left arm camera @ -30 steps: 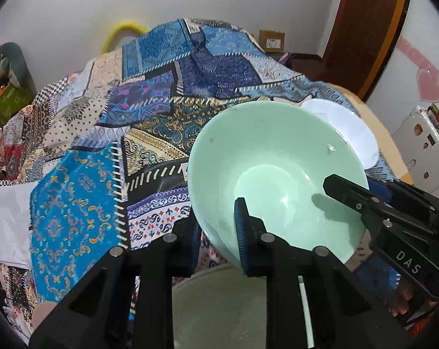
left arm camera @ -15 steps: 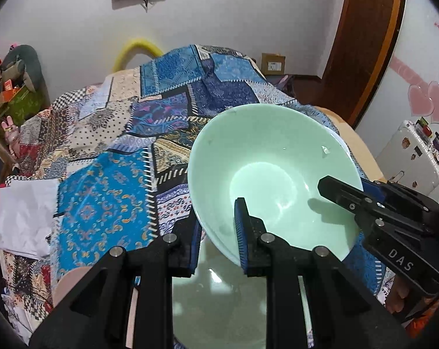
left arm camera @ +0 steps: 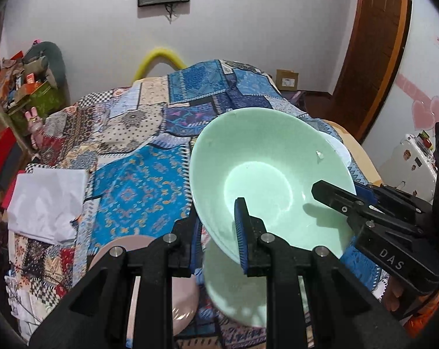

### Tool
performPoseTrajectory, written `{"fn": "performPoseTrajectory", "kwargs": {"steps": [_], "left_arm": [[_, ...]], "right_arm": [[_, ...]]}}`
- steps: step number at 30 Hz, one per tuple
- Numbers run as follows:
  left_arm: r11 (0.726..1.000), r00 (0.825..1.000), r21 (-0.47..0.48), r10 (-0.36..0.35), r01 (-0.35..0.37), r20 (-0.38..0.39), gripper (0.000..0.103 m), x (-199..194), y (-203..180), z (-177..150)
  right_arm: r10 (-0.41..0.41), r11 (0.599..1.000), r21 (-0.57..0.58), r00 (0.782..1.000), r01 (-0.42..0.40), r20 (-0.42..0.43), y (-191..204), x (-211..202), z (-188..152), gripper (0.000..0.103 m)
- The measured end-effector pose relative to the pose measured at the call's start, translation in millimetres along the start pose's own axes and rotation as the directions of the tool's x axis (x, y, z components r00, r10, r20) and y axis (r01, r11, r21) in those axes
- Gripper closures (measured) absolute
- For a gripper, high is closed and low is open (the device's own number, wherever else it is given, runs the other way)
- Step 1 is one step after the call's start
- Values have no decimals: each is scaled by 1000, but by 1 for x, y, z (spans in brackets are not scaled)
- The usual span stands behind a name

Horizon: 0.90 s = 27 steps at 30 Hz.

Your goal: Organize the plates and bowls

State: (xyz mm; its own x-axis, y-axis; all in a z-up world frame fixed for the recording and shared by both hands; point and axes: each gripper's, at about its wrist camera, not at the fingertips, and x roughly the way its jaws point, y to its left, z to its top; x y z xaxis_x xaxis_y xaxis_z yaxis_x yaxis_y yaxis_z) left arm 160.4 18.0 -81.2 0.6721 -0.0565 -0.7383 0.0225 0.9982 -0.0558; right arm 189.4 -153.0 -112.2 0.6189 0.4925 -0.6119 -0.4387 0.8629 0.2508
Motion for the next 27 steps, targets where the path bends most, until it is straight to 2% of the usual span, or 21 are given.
{"fn": "performPoseTrajectory", "kwargs": {"steps": [15,27], "left_arm": [[993,997,-93,71,-73,-20,82,-32,67,-45],[983,990,-144,102,-115,-93,82,-17,109,-76]], "right_arm": [[97,993,-56,994,-100,-49,62,22,-17,79],[138,985,-80,981,-150,-140,95,57,-37,79]]}}
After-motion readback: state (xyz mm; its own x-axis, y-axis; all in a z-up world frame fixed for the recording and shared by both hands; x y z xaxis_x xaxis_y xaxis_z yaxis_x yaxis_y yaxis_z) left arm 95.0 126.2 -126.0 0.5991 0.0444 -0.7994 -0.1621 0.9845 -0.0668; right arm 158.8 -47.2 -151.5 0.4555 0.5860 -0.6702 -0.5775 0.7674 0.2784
